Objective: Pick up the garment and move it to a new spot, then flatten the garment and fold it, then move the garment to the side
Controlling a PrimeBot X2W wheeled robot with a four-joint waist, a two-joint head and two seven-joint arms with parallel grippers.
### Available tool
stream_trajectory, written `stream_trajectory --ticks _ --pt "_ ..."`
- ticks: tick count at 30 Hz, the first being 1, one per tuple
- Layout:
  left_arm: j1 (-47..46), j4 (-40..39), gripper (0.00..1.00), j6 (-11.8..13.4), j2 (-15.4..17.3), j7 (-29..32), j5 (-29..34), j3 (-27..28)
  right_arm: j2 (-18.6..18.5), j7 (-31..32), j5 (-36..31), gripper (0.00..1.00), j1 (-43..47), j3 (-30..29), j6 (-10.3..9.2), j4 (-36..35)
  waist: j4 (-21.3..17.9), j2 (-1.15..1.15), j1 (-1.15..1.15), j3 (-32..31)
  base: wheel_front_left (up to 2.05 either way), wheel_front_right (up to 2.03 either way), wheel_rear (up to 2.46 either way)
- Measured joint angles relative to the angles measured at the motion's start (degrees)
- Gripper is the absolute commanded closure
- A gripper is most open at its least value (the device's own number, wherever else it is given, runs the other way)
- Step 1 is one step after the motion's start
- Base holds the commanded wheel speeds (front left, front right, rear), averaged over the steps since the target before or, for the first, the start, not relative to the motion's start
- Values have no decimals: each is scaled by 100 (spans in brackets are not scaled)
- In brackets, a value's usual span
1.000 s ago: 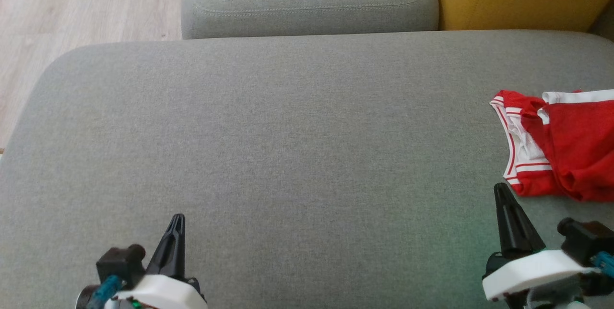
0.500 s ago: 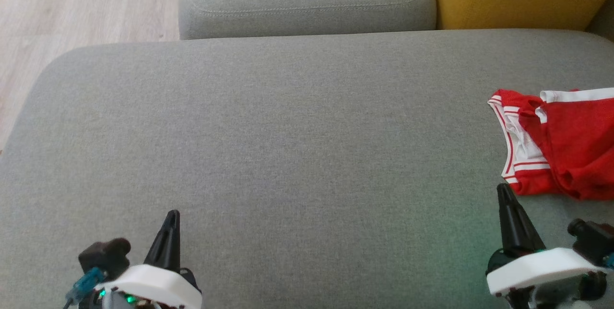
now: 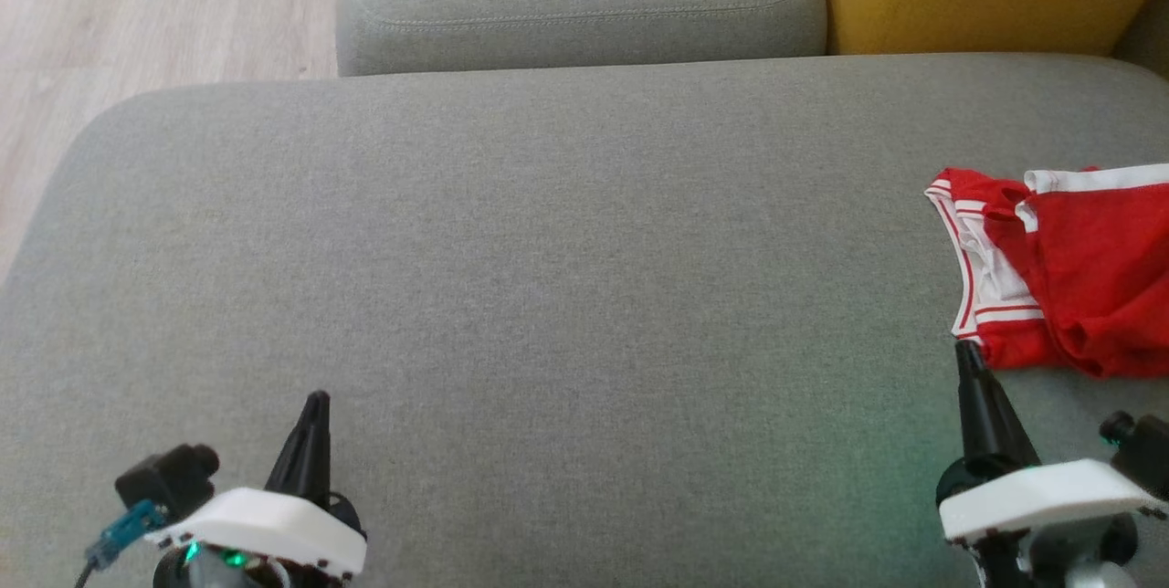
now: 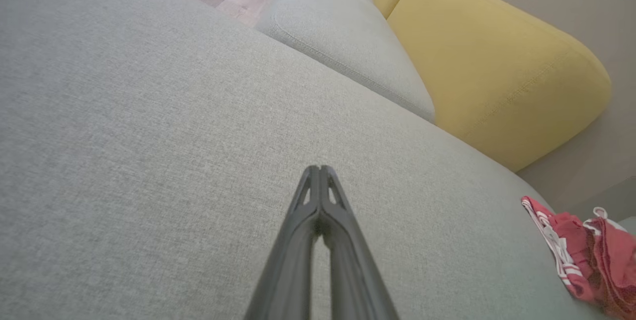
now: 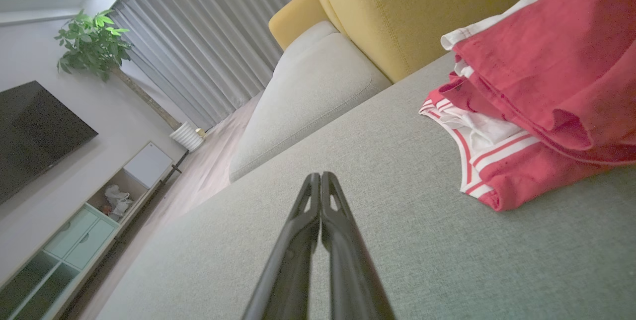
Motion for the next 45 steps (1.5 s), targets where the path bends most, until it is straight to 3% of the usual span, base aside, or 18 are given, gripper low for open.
stream_trajectory --ticks 45 --pt "-325 318 100 -541 -322 606 -2703 787 -42 126 2934 100 -464 -196 0 646 -100 0 0 7 0 0 0"
